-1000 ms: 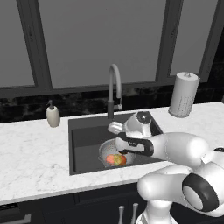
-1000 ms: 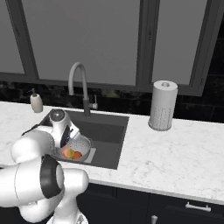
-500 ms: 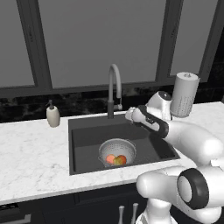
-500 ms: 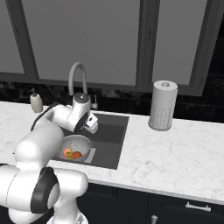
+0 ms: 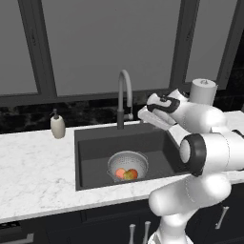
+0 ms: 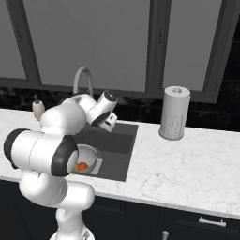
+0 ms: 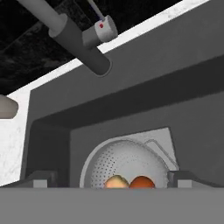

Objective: Put the colander in the sink, put the orange, peach, kiwi in the colander, and turn on the sink faucet and pour water over the colander.

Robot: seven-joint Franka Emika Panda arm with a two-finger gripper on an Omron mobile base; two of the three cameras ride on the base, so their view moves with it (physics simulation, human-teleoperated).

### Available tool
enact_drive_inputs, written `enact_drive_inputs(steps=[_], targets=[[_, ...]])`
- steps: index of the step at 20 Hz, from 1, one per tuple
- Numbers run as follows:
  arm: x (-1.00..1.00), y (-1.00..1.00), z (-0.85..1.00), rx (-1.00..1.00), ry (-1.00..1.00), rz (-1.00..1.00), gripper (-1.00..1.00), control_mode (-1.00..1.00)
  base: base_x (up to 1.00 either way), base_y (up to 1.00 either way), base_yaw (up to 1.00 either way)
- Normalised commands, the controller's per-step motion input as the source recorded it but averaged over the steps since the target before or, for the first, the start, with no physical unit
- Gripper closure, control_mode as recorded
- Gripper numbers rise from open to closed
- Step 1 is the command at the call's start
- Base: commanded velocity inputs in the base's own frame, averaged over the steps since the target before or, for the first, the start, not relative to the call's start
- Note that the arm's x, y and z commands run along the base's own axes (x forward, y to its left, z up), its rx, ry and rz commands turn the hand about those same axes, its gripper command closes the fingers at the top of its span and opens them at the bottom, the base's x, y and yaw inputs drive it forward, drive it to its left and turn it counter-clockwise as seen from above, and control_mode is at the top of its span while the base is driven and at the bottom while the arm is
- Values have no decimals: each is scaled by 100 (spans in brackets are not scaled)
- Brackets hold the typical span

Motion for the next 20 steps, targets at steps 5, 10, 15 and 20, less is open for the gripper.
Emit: enact_drive_inputs(steps=[5, 10, 15, 20], targets=[[68, 0, 0, 6, -5, 14, -100, -100, 0, 0, 0], [36, 0, 0, 8, -11, 11, -100, -100, 0, 0, 0], [43, 0, 0, 7, -14, 6, -100, -100, 0, 0, 0], [41, 1, 0, 5, -11, 3, -100, -100, 0, 0, 0]])
